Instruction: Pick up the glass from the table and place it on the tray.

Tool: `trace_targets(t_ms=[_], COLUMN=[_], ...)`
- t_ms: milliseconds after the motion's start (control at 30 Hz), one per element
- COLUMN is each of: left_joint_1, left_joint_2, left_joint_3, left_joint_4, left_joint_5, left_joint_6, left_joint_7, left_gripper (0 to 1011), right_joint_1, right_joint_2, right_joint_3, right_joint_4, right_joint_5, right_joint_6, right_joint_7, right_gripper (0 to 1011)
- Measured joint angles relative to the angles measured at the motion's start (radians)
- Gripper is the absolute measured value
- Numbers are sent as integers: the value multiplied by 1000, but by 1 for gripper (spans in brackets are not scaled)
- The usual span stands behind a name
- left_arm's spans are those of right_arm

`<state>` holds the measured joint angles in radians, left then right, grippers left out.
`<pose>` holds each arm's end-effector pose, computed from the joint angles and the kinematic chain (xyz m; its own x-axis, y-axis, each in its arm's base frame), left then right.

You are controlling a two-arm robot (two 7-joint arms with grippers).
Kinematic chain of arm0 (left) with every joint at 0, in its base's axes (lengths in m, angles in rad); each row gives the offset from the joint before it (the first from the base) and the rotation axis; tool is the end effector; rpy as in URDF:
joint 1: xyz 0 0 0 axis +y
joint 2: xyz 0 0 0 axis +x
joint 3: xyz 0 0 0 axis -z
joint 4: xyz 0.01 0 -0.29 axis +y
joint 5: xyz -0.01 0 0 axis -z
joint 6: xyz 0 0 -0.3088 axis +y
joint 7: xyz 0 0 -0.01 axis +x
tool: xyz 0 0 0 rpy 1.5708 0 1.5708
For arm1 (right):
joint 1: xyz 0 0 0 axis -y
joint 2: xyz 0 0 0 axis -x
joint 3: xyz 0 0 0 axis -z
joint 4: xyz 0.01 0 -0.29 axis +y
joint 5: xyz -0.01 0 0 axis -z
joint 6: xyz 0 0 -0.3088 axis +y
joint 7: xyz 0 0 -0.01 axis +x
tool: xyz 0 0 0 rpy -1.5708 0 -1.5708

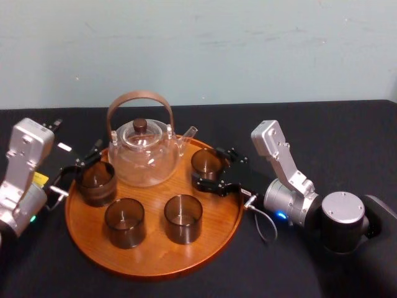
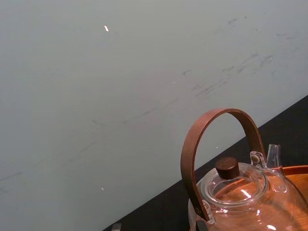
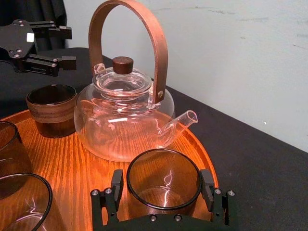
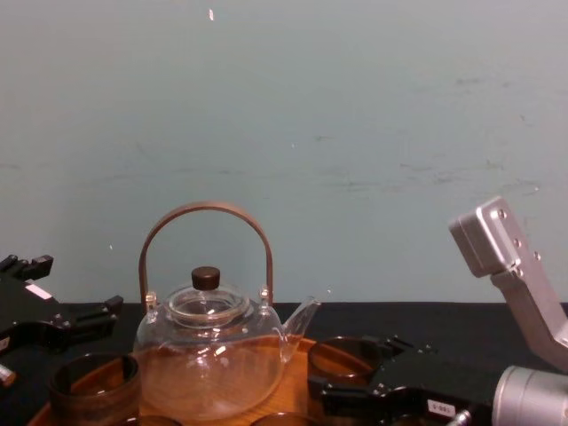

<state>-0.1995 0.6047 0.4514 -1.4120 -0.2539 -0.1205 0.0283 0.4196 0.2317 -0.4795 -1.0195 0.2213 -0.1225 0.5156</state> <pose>0.3581 0.0827 -0.3023 0.2923 0.8803 0.3737 -0.9553 0.2873 0.0703 0.4206 0.0174 -0.3394 0.7346 -0.6730 0.0865 0.6754 0.7129 -0.1886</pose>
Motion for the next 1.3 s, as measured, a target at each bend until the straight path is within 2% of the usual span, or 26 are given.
trace_targets(t_ms=[900,1300], left_joint_1=[0,0], left_joint_2=[0,0], left_joint_3=[0,0], left_joint_4=[0,0], left_joint_5=[0,0], left_joint_6=[0,0], left_joint_7=[0,0], left_gripper=[1001,1001], right_joint_1=[0,5], right_joint_2=[0,-1], right_joint_3=[0,10], right_joint_4=[0,13], right_joint_5=[0,16], right_joint_6=[0,2], right_joint_7=[0,16], right_gripper=[1002,1002])
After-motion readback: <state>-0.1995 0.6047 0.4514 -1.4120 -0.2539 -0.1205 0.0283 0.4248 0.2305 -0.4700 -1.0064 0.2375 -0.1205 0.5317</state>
